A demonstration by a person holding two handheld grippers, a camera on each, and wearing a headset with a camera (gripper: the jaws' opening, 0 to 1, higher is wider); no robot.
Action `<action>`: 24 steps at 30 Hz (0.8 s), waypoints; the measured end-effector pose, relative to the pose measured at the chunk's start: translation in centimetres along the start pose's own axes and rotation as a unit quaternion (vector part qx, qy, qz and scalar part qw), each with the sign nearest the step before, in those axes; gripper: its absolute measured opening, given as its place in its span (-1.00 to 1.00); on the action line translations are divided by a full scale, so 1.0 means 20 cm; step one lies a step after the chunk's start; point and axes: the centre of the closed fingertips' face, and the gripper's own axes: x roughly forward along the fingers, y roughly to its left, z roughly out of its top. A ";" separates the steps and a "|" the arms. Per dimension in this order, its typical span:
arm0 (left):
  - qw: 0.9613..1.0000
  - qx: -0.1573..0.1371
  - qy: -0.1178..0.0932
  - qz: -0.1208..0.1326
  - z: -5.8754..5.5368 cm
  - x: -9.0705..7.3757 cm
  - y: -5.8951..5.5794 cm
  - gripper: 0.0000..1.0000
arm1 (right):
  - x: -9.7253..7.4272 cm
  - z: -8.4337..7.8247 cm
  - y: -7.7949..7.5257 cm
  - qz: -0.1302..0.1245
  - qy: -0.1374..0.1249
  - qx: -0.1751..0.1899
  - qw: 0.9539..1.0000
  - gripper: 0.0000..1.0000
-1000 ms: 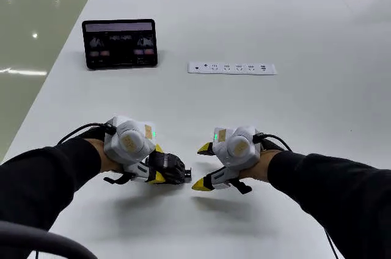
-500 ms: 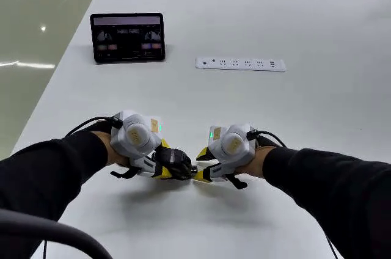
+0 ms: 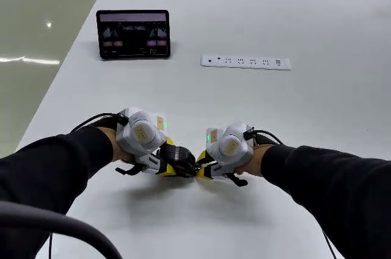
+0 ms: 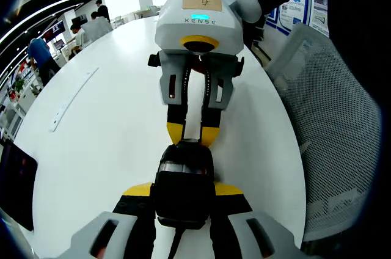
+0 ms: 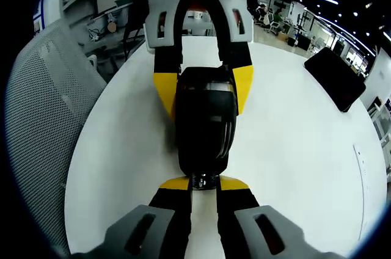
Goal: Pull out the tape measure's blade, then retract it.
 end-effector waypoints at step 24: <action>1.000 -0.009 -0.004 0.000 0.00 0.00 0.00 -0.40 | -0.03 -0.03 0.01 0.007 -0.008 0.034 0.999 -0.82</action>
